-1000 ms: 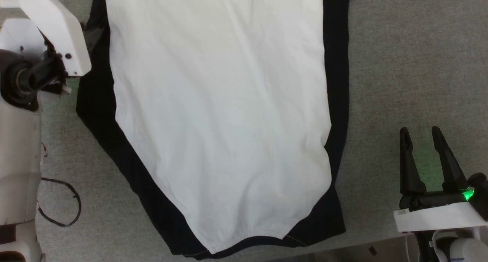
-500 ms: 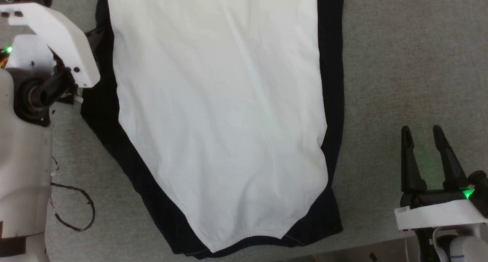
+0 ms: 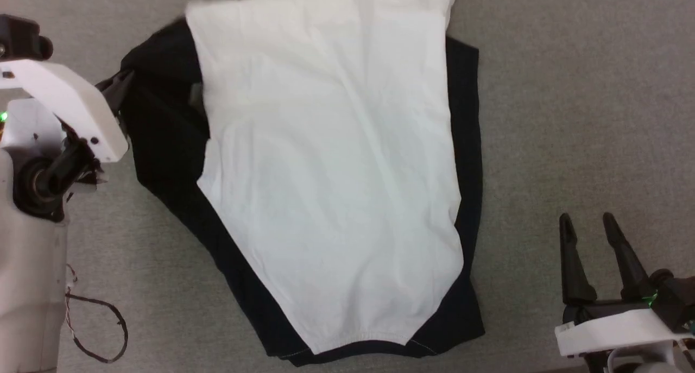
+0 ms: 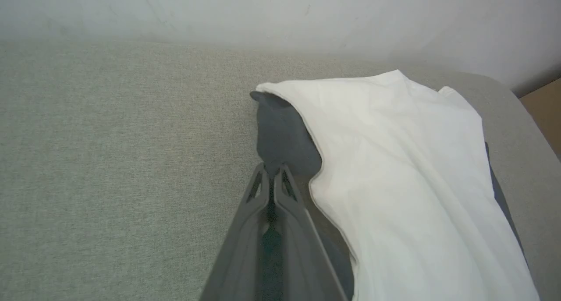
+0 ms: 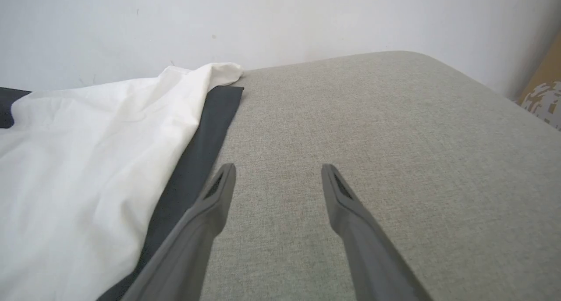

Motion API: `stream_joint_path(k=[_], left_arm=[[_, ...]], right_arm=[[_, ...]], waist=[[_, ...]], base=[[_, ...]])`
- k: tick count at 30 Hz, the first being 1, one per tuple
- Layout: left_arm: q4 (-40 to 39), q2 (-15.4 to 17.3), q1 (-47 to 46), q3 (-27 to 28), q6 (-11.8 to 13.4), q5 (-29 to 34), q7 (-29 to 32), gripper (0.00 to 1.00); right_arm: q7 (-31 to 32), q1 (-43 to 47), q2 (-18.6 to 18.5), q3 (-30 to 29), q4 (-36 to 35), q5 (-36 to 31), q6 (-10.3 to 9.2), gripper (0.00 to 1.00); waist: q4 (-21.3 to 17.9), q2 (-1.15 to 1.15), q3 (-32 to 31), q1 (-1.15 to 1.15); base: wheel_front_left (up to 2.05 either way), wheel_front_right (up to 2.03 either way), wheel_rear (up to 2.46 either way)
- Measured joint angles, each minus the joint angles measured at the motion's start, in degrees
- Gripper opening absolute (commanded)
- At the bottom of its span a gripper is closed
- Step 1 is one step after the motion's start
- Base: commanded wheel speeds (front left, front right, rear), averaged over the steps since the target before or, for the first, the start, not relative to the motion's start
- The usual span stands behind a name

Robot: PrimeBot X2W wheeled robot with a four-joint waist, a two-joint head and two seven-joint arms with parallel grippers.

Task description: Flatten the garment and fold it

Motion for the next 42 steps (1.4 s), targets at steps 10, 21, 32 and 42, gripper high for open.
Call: stream_joint_path(k=[10,21,32,42], left_arm=[[-3.6,0.9,1.8,0.9,0.0,-0.6,-1.6,0.0],[-16.8,2.5,6.0,-3.4,-2.0,-1.0,-1.8,0.0],[-30.6,-0.9,14.8,-13.6,-2.0,4.7,-4.8,0.0],[-34.7,-4.2,17.7,-29.7,-2.4,22.8,-19.3,0.0]], right_arm=[[1.0,2.0,0.0,0.3,-0.4,0.0,0.0,1.0],[1.1,3.1,0.0,0.6,0.2,0.1,0.0,1.0],[1.5,4.6,0.0,0.6,0.1,0.3,0.0,1.0],[1.6,4.6,0.0,0.4,-0.2,0.3,0.0,1.0]], waist=[[2.8,0.0,-6.2,-0.01],[4.6,0.0,-10.6,0.0],[5.8,0.0,-13.4,0.0],[6.5,0.0,-11.3,0.01]], base=[[0.0,0.0,0.0],[0.0,0.0,0.0],[0.0,0.0,0.0],[0.0,0.0,0.0]])
